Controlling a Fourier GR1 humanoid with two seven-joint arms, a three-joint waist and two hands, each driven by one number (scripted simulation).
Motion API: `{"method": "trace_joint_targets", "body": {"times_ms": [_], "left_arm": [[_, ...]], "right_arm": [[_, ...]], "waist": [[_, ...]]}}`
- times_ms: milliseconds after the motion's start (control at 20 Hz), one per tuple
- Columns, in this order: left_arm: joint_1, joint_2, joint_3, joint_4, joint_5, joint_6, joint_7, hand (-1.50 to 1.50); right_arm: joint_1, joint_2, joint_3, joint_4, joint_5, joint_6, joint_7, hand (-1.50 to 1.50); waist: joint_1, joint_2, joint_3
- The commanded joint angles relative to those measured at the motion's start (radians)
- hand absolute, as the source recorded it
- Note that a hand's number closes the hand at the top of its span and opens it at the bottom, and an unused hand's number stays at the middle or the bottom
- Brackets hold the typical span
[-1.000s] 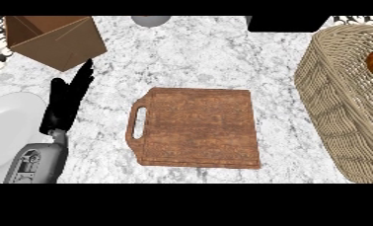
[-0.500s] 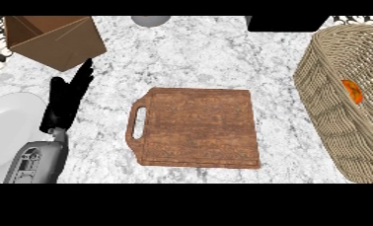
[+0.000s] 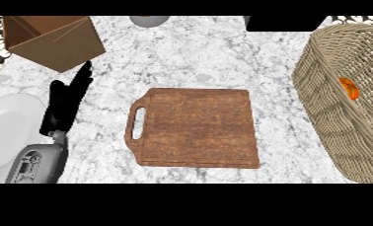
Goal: Pick the squash from the cutting board and place it in the basket
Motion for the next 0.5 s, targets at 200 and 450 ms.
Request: {"method": "trace_joint_targets", "body": {"times_ms": [200, 450], "left_arm": [[0.013, -0.005, -0.001, -0.024, -0.016, 0.010, 0.014, 0.00], [0.024, -0.035, -0.034, -0.124, -0.022, 0.023, 0.090, 0.00]], "right_arm": [[0.077, -0.190, -0.269, 0.147, -0.179, 0.108, 0.003, -1.50], [0.238, -0.245, -0.391, 0.345, -0.221, 0.160, -0.238, -1.50]], "waist": [[-0.006, -0.001, 0.000], [-0.001, -0.001, 0.002]]}}
